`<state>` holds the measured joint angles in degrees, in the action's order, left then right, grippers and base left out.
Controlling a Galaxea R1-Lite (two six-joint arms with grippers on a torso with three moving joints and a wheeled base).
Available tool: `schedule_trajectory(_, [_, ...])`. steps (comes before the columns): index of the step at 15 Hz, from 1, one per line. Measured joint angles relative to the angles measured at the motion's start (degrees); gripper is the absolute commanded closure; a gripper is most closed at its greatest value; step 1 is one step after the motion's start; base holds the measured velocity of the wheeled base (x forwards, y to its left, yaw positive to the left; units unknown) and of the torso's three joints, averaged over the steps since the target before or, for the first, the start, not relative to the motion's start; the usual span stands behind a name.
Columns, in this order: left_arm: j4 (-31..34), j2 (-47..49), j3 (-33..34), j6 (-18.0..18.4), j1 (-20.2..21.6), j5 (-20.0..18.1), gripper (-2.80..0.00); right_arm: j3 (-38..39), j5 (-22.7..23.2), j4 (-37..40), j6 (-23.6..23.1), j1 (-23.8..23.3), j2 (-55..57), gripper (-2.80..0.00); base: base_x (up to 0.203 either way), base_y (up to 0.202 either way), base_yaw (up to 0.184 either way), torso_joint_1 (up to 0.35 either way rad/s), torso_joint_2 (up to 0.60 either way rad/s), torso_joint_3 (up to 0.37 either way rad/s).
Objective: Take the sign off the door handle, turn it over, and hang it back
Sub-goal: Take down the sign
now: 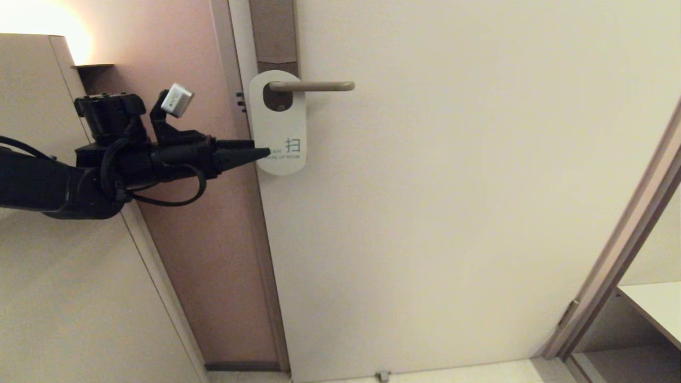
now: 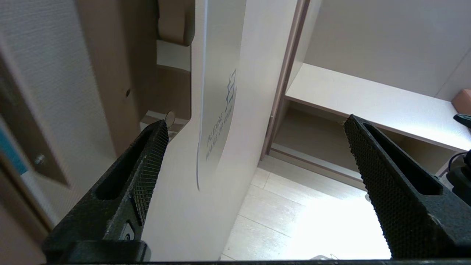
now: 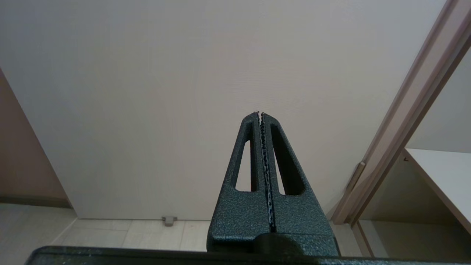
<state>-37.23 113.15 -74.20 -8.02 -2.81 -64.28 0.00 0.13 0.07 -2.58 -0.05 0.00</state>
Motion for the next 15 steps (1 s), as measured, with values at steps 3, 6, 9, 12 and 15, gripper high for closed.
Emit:
schedule_trajectory(3, [0.0, 0.44, -0.51, 0.01, -0.93, 0.01, -2.8, 0.0, 0.03, 0.02, 0.02, 0.0, 0.0, 0.0, 0.0, 0.0, 0.0, 0.0, 0.0, 0.0])
schedule_trajectory(6, [0.0, 0.62, -1.01, -1.13, -2.24, -0.02, -2.8, 0.0, 0.03, 0.02, 0.0, 0.0, 0.0, 0.0, 0.0, 0.0, 0.0, 0.0, 0.0, 0.0])
schedule_trajectory(9, [-0.17, 1.31, -3.28, -3.0, -3.62, 0.01, -2.8, 0.0, 0.02, 0.02, 0.02, 0.0, 0.0, 0.0, 0.0, 0.0, 0.0, 0.0, 0.0, 0.0])
schedule_trajectory(12, [-0.02, 2.49, -5.75, -3.17, -4.29, -0.05, -2.8, 0.0, 0.02, 0.02, 0.0, 0.0, 0.0, 0.0, 0.0, 0.0, 0.0, 0.0, 0.0, 0.0])
schedule_trajectory(15, [0.01, 3.6, -6.64, -3.24, -4.68, -0.12, -2.8, 0.0, 0.02, 0.02, 0.02, 0.0, 0.0, 0.0, 0.0, 0.0, 0.0, 0.0, 0.0, 0.0])
